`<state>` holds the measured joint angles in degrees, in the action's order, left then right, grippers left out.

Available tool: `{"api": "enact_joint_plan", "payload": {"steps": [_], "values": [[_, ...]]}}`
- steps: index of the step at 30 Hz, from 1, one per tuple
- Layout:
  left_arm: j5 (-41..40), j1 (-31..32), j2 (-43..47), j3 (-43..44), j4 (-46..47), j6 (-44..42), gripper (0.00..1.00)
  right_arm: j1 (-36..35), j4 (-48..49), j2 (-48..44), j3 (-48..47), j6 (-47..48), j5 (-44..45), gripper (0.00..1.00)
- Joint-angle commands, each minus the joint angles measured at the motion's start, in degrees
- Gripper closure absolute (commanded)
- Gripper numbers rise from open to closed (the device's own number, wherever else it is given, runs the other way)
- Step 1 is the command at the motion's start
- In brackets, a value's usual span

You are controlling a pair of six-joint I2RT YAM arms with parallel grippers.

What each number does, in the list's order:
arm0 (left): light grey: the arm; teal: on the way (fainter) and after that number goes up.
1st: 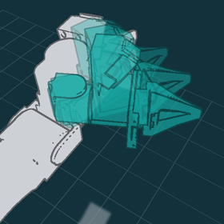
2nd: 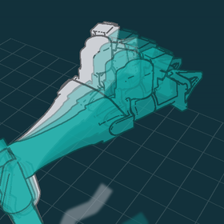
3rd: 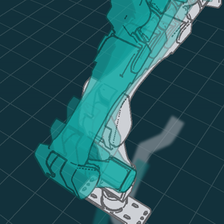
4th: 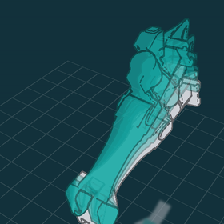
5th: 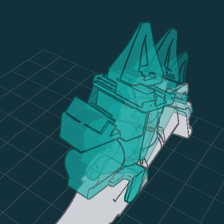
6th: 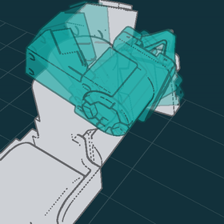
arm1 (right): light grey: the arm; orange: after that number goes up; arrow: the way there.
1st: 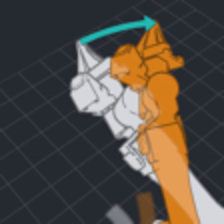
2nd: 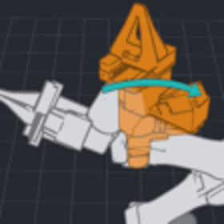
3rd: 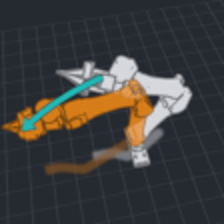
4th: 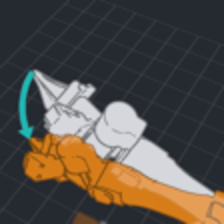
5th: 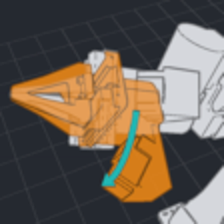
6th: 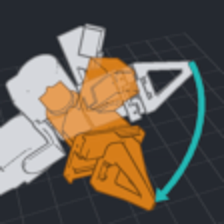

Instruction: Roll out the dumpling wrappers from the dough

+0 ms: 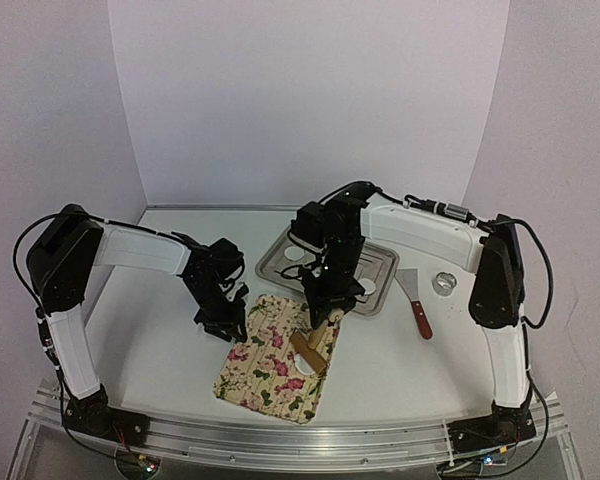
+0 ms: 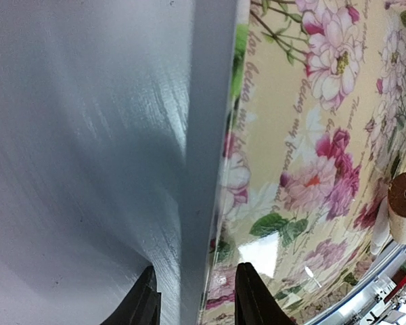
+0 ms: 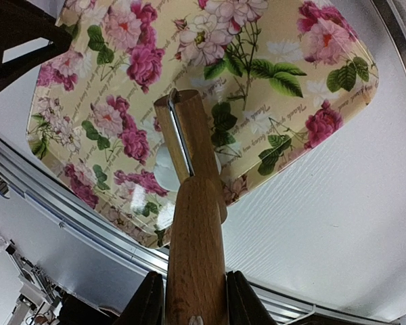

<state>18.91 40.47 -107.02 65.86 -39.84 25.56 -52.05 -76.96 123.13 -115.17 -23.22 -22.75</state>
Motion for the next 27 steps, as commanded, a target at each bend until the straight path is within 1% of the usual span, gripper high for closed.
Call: {"api": "enact_joint_plan", "payload": {"steps": [1,8,13,14,16,27], "values": [[1.2,0.2,0.5,-1.0,1.7,0.0,0.57,-0.2,-6.6,1.4,-2.5,0.3,0.9,1.0],[-0.3,0.3,-1.1,-1.4,1.2,-1.0,0.8,-0.2,-6.7,2.6,-1.4,0.6,1.4,1.0],[-0.9,0.3,-1.5,-1.9,1.4,-1.2,0.96,-0.2,-6.1,2.7,2.8,0.7,2.2,1.0],[-0.8,0.3,-1.6,-2.1,1.7,-1.1,0.98,-0.2,-5.4,2.6,4.1,0.7,2.2,1.0],[-0.6,0.3,-1.7,-2.4,2.1,-1.0,1.0,-0.2,-4.2,2.6,5.9,0.6,1.9,1.0],[-0.1,0.3,-2.4,-2.9,3.0,-0.7,1.0,-0.4,-0.2,3.4,14.0,-1.6,2.7,1.0]]}}
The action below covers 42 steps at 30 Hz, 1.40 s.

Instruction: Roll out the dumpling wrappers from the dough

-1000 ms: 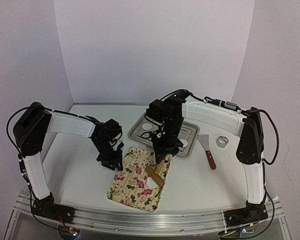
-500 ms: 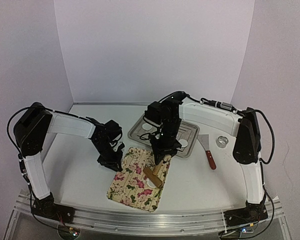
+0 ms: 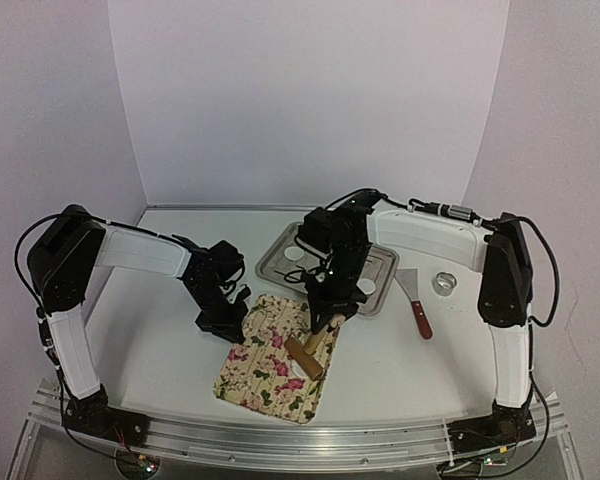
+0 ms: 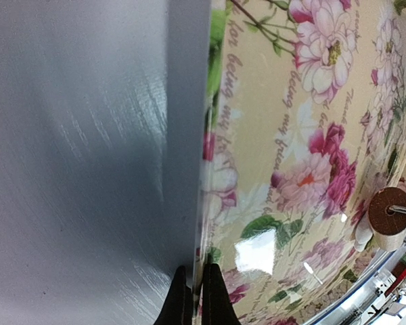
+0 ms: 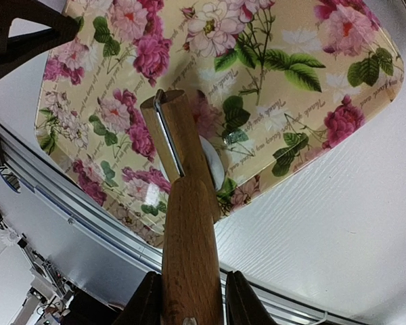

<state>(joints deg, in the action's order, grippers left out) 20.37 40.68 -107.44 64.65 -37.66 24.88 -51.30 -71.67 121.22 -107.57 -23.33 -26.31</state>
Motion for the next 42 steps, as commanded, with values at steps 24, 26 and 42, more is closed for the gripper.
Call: {"api": "enact_joint_plan", "payload": {"steps": [24,26,42], "values": [[-1.3,0.1,-2.2,-1.1,1.1,0.8,1.0,-2.5,-1.5,9.7,11.5,-3.9,7.7,1.0],[-1.3,0.1,-2.2,-1.1,1.2,0.8,1.0,-2.5,-1.2,9.9,11.4,-4.0,7.6,1.0],[-0.9,0.1,-2.7,-0.9,1.4,0.4,1.0,-3.9,-0.6,12.6,10.1,-4.5,7.8,1.0]]}}
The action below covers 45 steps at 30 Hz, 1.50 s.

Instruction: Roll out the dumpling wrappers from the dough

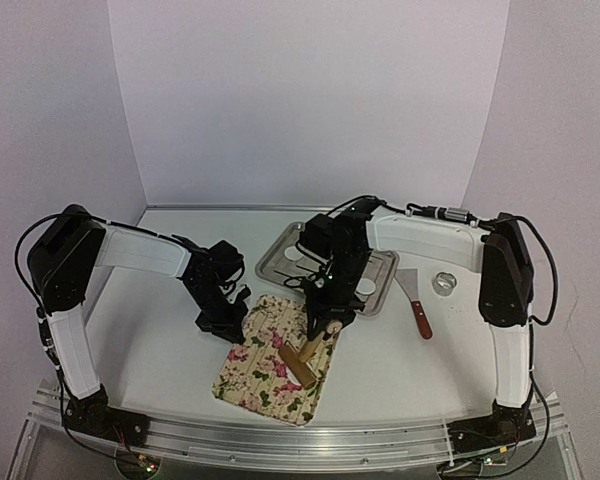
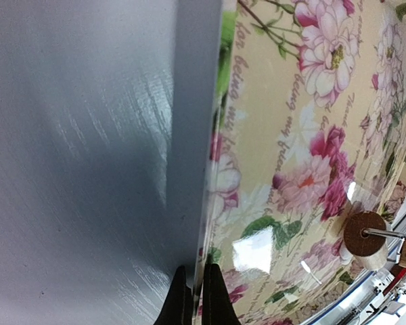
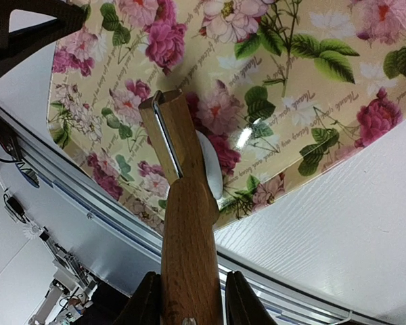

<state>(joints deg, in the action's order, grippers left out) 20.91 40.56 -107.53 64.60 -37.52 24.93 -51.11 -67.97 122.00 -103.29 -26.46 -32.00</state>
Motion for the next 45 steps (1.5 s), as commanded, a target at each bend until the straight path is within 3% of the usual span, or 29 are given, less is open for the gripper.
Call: {"api": "enact_joint_plan", "payload": {"steps": [1,12,30,45], "values": [[-1.5,0.2,-2.6,-0.9,1.3,0.3,1.0,-4.2,-4.3,12.0,5.6,-1.4,13.6,1.0],[-1.5,0.3,-2.7,-1.1,1.3,0.0,1.0,-5.4,-3.4,13.1,5.0,-2.0,15.4,1.0],[-1.9,0.2,-4.8,-4.4,5.0,0.4,1.0,-5.6,9.6,11.0,13.0,-2.1,13.4,1.0],[-2.4,0.2,-4.8,-5.2,5.1,0.3,1.0,-5.6,9.3,12.8,13.3,-3.6,16.5,1.0]]}}
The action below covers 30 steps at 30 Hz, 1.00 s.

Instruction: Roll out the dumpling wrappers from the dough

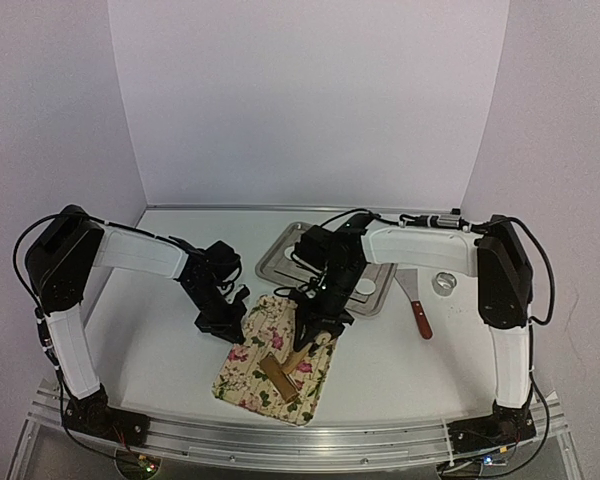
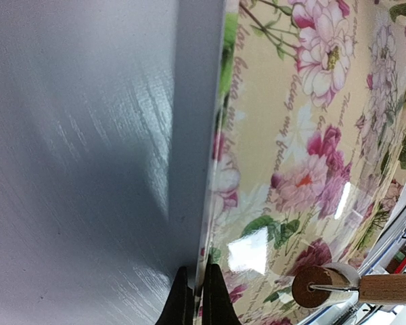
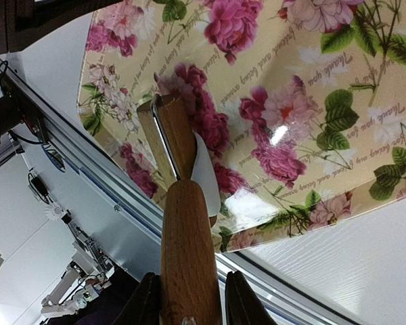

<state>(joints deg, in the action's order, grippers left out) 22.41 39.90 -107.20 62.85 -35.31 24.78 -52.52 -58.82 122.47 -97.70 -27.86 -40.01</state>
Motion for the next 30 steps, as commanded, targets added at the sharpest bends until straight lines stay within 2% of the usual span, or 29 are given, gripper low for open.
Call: {"api": "enact_joint_plan", "payload": {"steps": [1,15,19,27,30], "values": [[-3.9,0.9,-5.1,-3.4,2.8,0.4,1.0,-4.2,0.0,12.4,7.8,-2.4,24.9,1.0],[-5.8,0.8,-5.0,-3.2,2.0,1.0,1.0,-4.1,-2.1,11.2,7.9,-2.9,28.5,1.0],[-5.6,0.8,-4.3,-2.0,1.3,1.3,1.0,-4.2,-1.9,8.2,5.2,-0.1,24.2,1.0],[-5.8,0.8,-2.3,2.9,-1.8,1.5,1.0,-4.6,-3.6,-6.0,-6.8,0.6,11.2,1.0],[-5.8,0.8,-1.8,4.7,-2.6,1.6,1.0,-4.7,-5.7,-10.3,-9.1,-0.1,10.7,1.0]]}}
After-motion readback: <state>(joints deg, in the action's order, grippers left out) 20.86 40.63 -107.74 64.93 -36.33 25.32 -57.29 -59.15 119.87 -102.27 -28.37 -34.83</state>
